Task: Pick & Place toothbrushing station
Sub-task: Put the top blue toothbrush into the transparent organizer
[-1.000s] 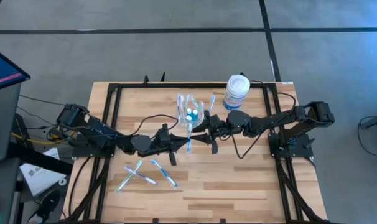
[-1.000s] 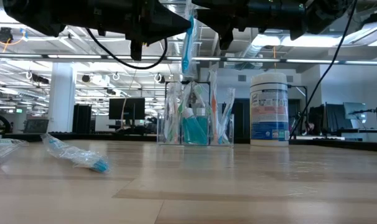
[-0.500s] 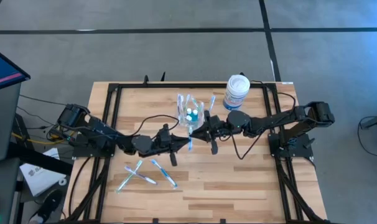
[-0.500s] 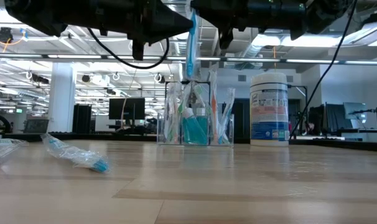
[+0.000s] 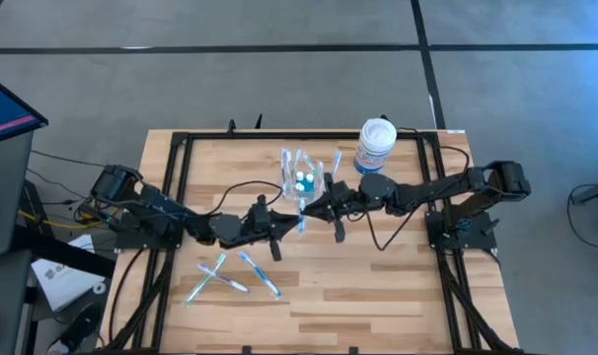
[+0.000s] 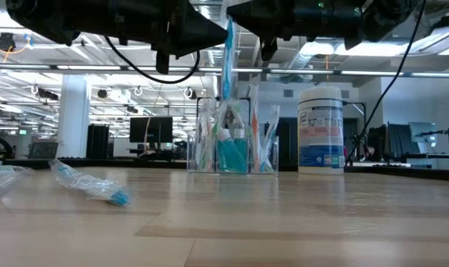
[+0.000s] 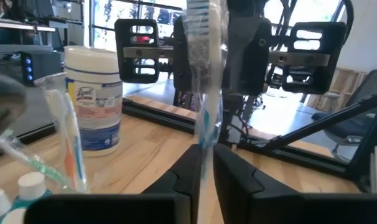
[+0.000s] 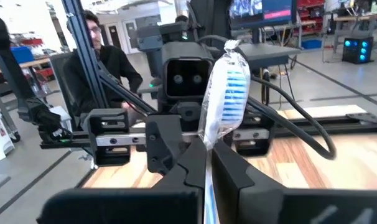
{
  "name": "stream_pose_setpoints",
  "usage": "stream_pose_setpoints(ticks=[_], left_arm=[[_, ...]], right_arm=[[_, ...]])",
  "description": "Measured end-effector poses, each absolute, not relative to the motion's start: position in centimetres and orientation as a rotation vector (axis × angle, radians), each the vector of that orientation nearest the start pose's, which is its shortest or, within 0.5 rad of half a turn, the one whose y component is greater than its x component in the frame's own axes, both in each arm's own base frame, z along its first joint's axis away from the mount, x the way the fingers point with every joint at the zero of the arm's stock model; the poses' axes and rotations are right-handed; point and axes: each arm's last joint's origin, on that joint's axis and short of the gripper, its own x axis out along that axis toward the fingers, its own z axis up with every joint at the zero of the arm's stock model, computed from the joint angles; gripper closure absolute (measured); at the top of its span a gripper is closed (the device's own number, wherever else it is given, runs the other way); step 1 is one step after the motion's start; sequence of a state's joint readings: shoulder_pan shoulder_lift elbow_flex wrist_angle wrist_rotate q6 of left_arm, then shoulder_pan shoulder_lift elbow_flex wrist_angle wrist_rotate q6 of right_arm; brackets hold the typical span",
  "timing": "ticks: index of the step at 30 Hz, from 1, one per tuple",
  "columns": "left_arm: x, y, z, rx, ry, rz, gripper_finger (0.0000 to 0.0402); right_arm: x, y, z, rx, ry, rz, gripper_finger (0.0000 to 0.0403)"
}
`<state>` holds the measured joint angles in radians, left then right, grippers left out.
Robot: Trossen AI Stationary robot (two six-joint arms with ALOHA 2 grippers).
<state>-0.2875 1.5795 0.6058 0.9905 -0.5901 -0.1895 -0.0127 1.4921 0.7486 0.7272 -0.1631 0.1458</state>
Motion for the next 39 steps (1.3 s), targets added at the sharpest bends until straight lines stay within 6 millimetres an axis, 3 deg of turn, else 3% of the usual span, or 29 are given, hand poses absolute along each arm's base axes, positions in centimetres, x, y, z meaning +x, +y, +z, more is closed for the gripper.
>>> stream_pose_setpoints(ticks=[14,39], left_arm=[[26.0,-6.3,20.7,-0.210,-0.070,0.295,0.0342],[25.7,-6.7,20.6,-0.211,-0.068,0.275,0.0346]], right_arm=[[29.4,-1.9,26.0,0.076,0.107,-0.003,0.0402],[28.0,-6.8,25.5,0.047,0.218,-0.214,0.0403]])
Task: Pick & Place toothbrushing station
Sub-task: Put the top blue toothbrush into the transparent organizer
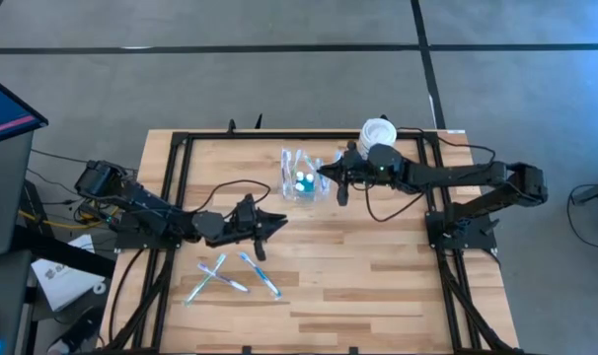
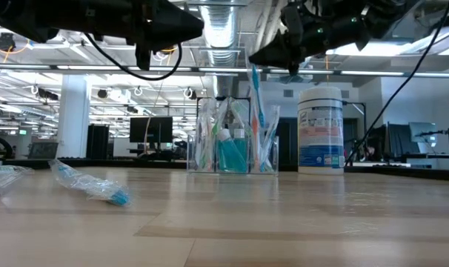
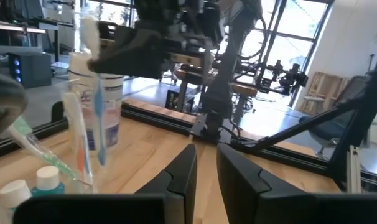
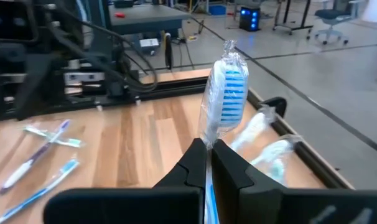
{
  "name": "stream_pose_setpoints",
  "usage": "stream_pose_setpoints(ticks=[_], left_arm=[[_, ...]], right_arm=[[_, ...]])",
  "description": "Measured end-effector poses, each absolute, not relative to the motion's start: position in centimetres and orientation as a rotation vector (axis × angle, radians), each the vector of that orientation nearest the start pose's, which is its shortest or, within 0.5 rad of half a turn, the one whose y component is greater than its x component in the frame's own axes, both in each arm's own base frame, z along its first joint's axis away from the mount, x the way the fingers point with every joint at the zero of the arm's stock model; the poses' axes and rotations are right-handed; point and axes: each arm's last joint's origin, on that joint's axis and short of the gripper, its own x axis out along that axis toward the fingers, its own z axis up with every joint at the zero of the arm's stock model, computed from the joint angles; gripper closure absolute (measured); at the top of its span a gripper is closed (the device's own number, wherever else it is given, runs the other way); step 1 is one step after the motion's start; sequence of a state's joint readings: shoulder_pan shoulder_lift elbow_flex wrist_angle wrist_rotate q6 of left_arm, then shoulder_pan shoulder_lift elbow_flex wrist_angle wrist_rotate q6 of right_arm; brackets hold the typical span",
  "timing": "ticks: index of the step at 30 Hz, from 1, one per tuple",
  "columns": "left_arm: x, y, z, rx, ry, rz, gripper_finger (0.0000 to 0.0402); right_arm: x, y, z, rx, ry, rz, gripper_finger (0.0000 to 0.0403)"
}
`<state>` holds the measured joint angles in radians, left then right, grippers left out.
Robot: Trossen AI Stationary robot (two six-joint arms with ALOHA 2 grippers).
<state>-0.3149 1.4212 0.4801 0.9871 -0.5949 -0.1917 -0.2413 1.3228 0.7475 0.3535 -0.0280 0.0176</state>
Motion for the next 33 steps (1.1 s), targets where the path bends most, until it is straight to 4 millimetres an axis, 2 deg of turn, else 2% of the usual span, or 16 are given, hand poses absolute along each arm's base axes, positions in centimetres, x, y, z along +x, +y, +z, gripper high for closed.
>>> stream_pose_setpoints(ticks=[6,13,33], left_arm=[[25.7,-6.7,20.6,-0.211,-0.068,0.275,0.0346],[25.6,-7.0,20.6,-0.211,-0.066,0.264,0.0346],[25.7,-6.8,20.6,-0.211,-0.068,0.270,0.0346]], right_arm=[[27.8,-7.8,25.4,0.049,0.221,-0.250,0.0403],[26.1,-8.3,22.7,0.082,0.145,-0.284,0.0403],[23.8,-7.7,19.3,0.111,0.080,-0.296,0.0403]])
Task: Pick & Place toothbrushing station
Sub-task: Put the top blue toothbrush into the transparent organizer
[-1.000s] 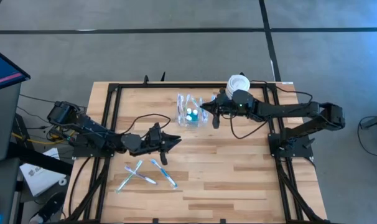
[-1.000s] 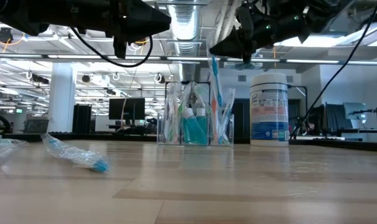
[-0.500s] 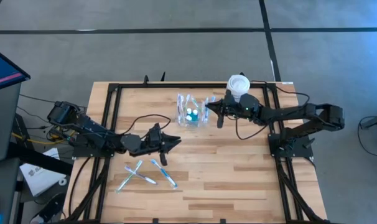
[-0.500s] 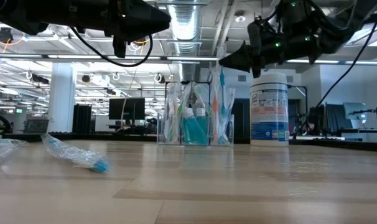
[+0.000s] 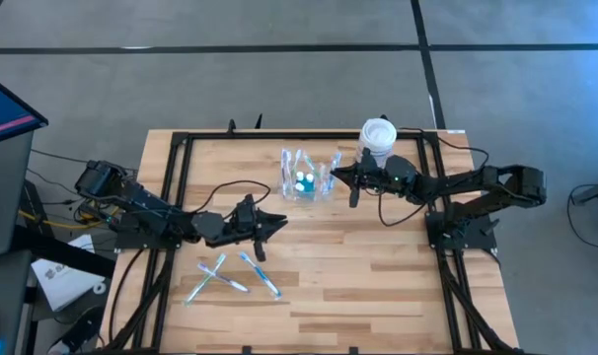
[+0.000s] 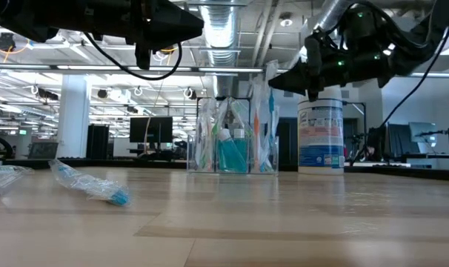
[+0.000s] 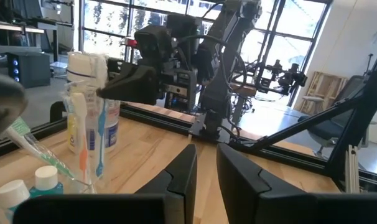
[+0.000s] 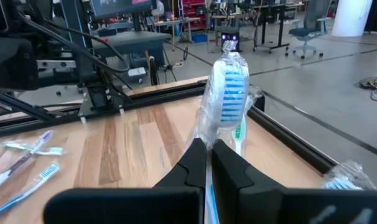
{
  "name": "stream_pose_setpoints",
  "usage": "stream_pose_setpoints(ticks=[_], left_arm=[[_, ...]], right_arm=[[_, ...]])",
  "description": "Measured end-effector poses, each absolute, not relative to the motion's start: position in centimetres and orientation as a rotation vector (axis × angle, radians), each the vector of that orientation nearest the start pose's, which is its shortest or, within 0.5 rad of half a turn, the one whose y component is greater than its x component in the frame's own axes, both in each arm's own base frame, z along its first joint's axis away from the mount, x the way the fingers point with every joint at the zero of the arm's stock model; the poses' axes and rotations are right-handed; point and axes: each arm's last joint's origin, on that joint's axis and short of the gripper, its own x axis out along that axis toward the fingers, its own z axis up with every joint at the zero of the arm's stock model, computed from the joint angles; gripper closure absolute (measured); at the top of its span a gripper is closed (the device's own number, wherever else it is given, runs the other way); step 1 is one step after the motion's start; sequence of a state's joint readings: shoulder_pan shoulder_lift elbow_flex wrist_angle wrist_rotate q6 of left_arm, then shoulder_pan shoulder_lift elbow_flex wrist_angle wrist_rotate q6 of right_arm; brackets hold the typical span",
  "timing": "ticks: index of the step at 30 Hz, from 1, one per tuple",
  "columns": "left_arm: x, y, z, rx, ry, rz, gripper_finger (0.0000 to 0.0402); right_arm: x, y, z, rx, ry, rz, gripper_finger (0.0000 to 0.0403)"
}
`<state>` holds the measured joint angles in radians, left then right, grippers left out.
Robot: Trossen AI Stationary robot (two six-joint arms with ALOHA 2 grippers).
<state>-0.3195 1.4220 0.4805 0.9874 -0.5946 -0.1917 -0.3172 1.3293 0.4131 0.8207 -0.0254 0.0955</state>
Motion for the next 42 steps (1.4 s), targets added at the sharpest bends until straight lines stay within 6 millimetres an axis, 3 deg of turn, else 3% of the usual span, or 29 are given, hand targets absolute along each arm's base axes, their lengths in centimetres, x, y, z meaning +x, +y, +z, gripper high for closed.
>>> stream_pose_setpoints(ticks=[15,26,34,42], left_arm=[[25.7,-6.8,20.6,-0.207,-0.068,0.278,0.0346],[25.7,-6.7,20.6,-0.207,-0.068,0.281,0.0346],[25.7,-6.7,20.6,-0.207,-0.068,0.281,0.0346],[25.7,-6.7,20.6,-0.206,-0.067,0.281,0.0346]], right_arm=[[23.4,-7.8,18.4,0.127,0.105,-0.304,0.0403],[24.9,-8.3,15.5,0.154,0.109,-0.306,0.0399],[25.1,-8.3,14.5,0.191,0.136,-0.310,0.0367],[25.0,-8.3,15.0,0.179,0.119,-0.305,0.0339]])
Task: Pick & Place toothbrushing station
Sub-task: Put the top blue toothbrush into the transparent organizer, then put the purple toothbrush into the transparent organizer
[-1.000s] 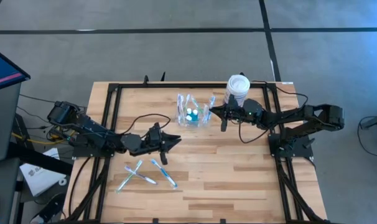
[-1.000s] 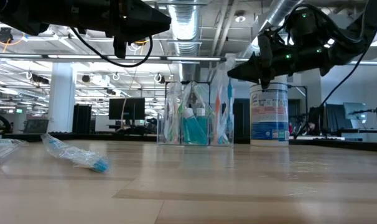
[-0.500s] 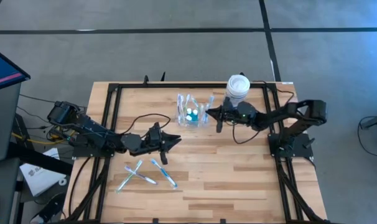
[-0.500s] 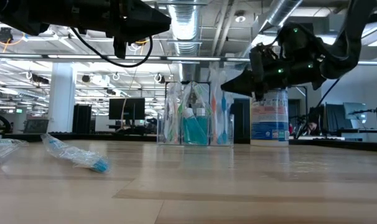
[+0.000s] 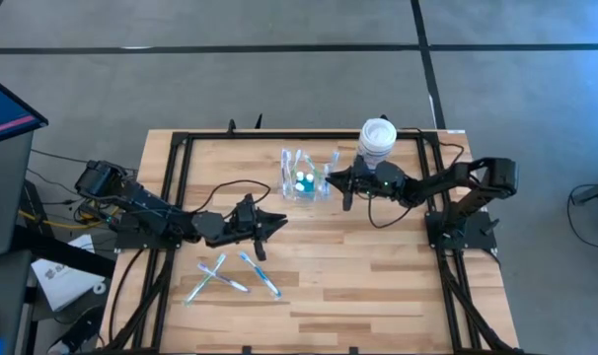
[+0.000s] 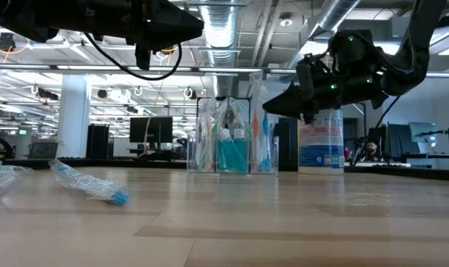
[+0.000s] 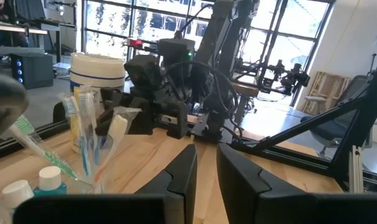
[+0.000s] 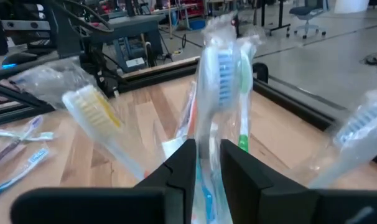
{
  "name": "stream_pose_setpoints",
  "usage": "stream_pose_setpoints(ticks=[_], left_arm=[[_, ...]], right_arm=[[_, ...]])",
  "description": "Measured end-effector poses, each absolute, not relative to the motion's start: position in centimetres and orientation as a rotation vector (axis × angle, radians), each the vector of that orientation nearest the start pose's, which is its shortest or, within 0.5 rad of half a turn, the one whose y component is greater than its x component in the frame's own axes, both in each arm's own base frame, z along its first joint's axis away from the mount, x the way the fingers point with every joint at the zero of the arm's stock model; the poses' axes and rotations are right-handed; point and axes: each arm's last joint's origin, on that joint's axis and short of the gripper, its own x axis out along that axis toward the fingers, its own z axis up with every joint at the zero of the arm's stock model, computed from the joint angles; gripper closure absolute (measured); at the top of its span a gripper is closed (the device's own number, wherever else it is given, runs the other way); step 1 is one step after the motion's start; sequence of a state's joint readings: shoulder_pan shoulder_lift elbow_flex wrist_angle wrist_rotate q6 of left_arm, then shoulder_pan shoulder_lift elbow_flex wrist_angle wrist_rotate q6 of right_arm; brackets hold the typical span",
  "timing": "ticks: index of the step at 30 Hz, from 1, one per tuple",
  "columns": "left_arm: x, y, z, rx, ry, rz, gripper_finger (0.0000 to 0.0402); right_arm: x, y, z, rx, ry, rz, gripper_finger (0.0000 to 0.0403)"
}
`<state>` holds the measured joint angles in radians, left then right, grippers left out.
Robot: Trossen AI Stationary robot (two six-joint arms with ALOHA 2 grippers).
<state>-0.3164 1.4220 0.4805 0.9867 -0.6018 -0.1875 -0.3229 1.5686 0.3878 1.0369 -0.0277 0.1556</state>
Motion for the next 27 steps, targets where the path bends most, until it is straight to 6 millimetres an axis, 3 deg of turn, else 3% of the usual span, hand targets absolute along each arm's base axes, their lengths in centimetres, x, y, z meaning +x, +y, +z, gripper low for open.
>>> stream_pose_setpoints(ticks=[12,17,27], left_arm=[[25.7,-6.7,20.6,-0.205,-0.065,0.281,0.0346],[25.7,-6.7,20.6,-0.205,-0.065,0.281,0.0346],[24.8,-7.7,19.7,-0.194,-0.030,0.228,0.0346]], right_arm=[[24.9,-8.4,15.4,0.170,0.101,-0.312,0.0268],[24.6,-8.5,16.6,0.142,0.060,-0.315,0.0240],[23.2,-7.8,18.8,0.143,0.086,-0.305,0.0238]])
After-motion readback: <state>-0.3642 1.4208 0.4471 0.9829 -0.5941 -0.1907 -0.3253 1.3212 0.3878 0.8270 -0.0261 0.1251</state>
